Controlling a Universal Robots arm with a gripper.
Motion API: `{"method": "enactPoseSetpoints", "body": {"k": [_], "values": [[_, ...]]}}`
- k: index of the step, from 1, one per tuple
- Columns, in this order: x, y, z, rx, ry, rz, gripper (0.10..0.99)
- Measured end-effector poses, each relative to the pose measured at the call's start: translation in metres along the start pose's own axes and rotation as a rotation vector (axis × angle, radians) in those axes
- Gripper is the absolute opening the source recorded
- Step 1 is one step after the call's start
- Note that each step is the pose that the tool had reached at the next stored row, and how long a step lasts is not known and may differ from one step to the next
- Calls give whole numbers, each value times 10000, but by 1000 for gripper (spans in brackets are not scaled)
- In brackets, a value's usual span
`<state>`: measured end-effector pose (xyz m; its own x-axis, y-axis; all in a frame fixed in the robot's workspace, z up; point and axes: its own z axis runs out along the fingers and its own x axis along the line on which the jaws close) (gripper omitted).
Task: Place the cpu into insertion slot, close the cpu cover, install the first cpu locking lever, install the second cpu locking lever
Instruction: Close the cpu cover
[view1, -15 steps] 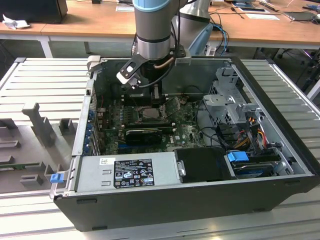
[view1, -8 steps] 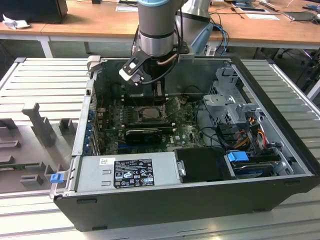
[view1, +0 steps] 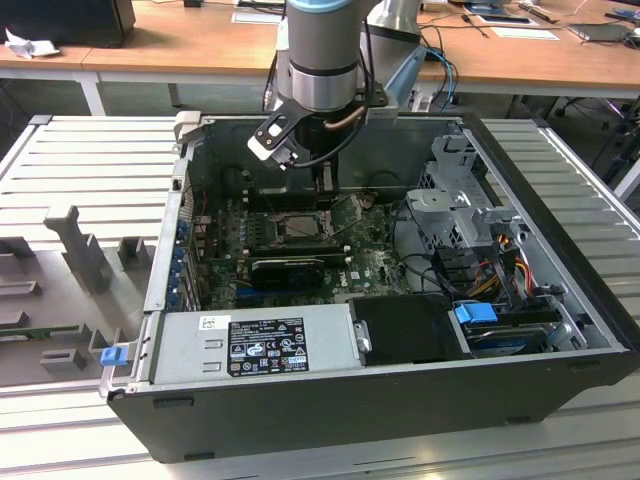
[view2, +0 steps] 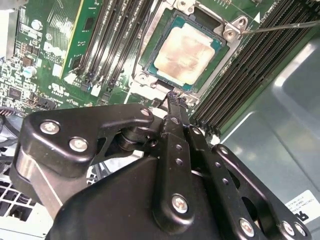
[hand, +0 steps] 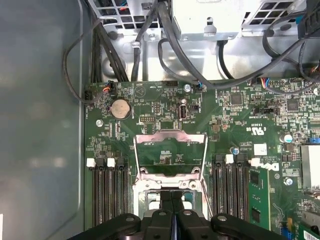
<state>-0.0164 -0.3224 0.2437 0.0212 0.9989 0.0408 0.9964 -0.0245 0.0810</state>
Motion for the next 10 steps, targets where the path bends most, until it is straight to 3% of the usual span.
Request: {"method": "enactPoseSetpoints", "body": {"k": [10], "values": [[2, 75, 6, 0, 0, 1, 106]]}}
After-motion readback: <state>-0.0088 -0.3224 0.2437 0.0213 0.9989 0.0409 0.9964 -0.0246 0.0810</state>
